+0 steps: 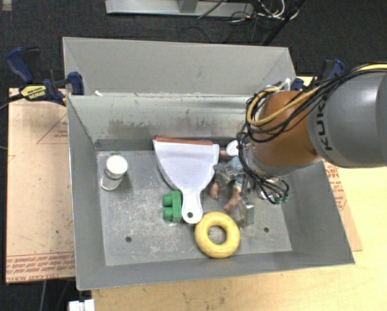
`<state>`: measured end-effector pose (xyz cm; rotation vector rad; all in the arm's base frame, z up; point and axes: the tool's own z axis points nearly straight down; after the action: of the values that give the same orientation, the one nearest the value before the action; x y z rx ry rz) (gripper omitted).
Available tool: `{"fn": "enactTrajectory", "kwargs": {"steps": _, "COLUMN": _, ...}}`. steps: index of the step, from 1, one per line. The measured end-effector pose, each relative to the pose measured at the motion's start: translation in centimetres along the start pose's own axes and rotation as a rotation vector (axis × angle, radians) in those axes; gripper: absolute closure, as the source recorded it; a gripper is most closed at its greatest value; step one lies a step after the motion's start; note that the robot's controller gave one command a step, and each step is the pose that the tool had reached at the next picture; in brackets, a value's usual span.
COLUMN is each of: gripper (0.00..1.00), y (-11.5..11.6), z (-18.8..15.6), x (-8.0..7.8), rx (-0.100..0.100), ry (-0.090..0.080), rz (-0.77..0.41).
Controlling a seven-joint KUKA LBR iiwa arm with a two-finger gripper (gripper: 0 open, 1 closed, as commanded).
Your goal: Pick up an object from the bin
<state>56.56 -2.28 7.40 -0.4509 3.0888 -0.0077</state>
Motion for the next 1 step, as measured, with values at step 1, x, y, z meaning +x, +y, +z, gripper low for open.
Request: {"fn": "enactTrajectory", "kwargs": {"steps": 1, "gripper": 0.0, "y": 0.87, "z": 0.0, "x": -0.07, "rx": -0.001, "ry": -0.004, "rz": -0.103}}
